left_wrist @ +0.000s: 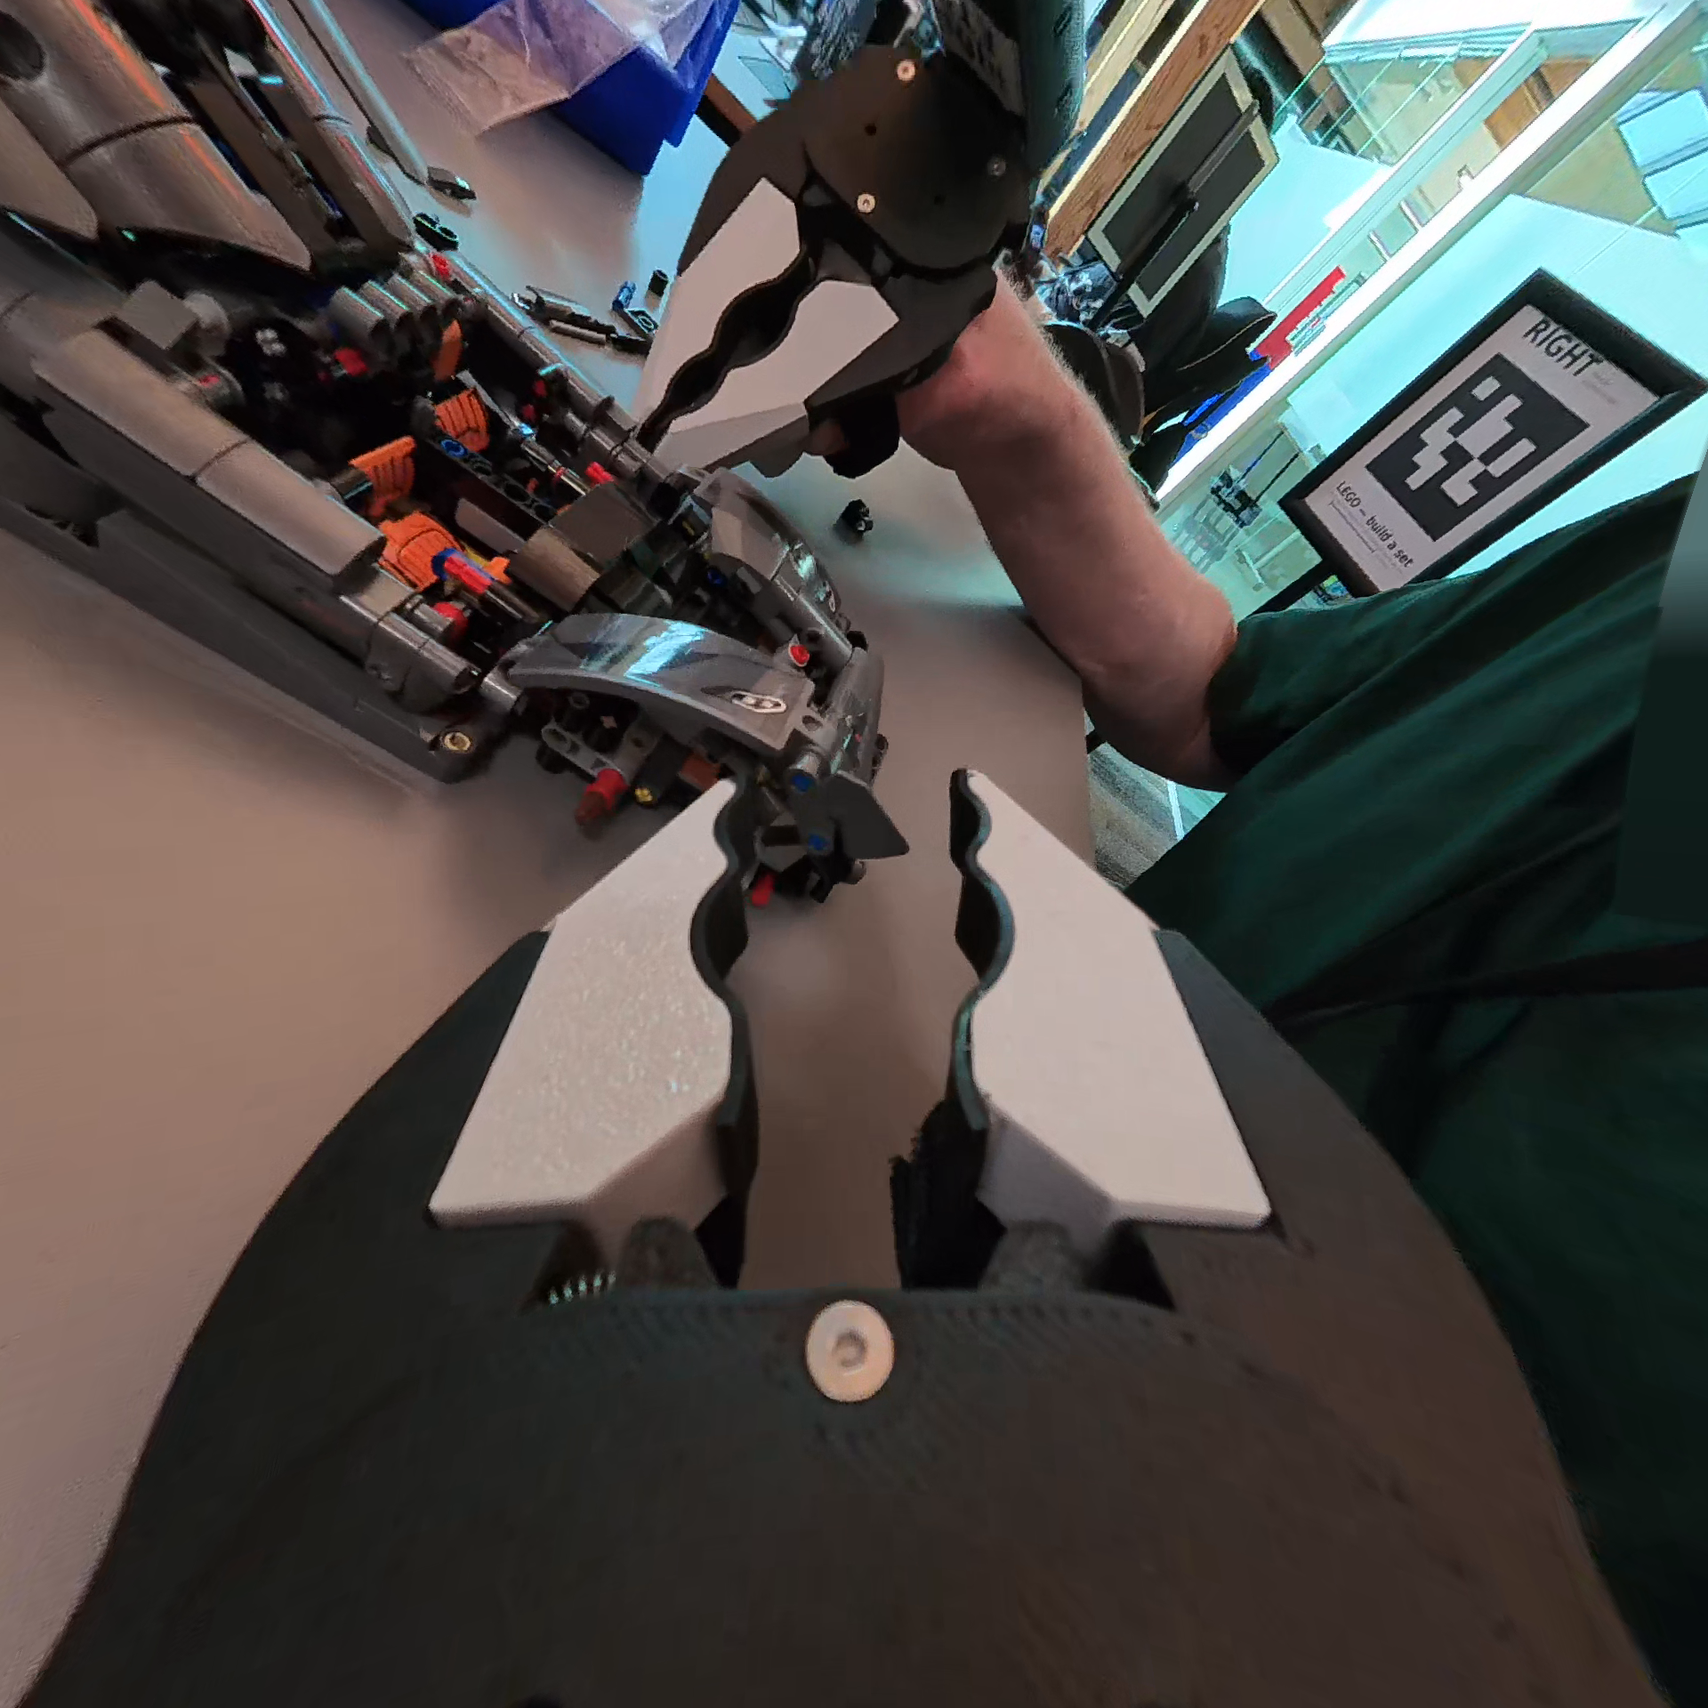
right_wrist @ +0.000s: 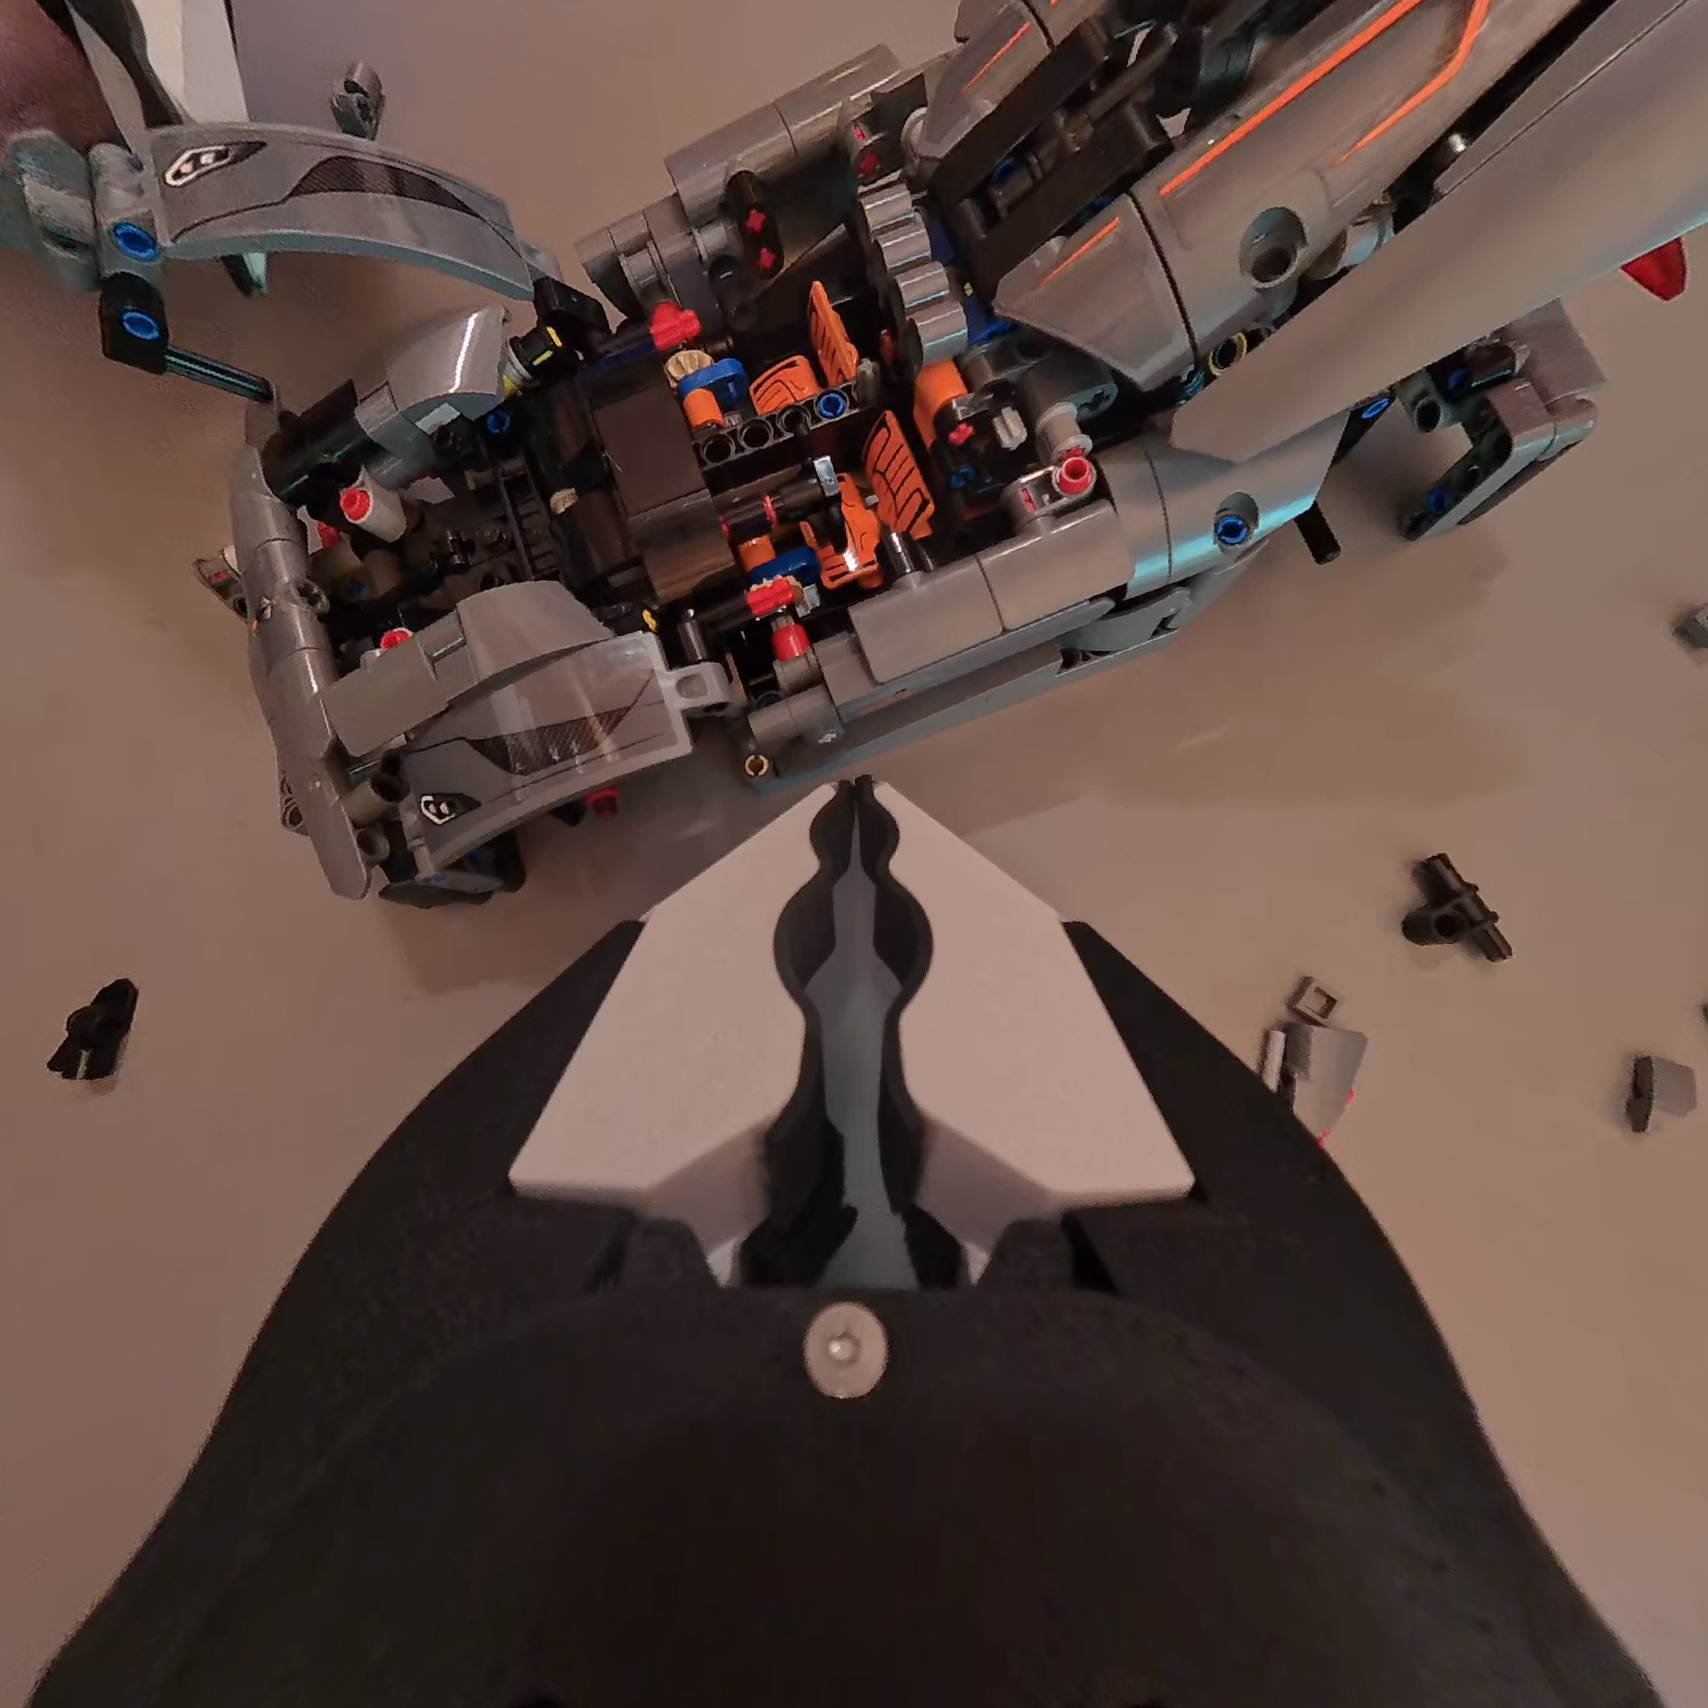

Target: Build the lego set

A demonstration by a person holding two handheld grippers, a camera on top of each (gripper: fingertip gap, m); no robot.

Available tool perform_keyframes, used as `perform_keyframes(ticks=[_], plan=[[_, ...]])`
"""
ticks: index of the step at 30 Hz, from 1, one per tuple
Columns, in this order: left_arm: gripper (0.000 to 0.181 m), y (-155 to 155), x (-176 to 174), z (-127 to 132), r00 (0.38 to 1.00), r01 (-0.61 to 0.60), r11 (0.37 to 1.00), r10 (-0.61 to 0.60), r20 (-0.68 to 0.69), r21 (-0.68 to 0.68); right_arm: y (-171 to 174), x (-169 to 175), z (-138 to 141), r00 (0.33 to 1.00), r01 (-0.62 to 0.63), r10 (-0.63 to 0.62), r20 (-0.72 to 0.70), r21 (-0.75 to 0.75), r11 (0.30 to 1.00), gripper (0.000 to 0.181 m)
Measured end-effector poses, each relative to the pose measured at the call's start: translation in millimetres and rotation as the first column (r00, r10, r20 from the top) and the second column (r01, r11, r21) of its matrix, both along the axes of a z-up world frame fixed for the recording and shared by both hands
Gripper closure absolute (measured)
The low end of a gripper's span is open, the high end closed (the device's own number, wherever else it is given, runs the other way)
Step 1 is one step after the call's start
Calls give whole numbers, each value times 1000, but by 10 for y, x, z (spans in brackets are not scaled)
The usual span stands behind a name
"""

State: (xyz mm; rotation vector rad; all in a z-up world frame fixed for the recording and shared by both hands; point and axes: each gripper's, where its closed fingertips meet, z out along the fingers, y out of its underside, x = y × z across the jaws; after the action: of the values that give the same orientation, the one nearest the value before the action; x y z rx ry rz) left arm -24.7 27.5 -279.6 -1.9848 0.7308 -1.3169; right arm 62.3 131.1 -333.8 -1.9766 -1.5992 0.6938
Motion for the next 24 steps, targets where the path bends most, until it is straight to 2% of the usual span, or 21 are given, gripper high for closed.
perform_keyframes(ticks=[4, 11, 18, 20, 24], plan=[[159, 20, 69, -44, 1000, -10, 1000, 10, 8, 12, 13, 12, -5, 1000, 0, 0, 3, 1, 1000, 181], [162, 36, 20, -84, 996, 9, 999, -6, -90, 34, 17, 24, -14, 1000, -4, 4, 4, -2, 1000, 181], [163, 100, -28, -107, 974, 43, 987, -7, -228, 153, 37, 48, -3, 1000, -6, 6, 2, -3, 1000, 181], [163, 114, -59, -162, 952, 66, 978, -2, -305, 199, 40, 51, -3, 1000, -8, 8, 3, -3, 1000, 181], [164, 150, -84, -192, 932, 83, 963, 15, -361, 256, 40, 71, -7, 1000, -11, 11, 6, -3, 1000, 181]])
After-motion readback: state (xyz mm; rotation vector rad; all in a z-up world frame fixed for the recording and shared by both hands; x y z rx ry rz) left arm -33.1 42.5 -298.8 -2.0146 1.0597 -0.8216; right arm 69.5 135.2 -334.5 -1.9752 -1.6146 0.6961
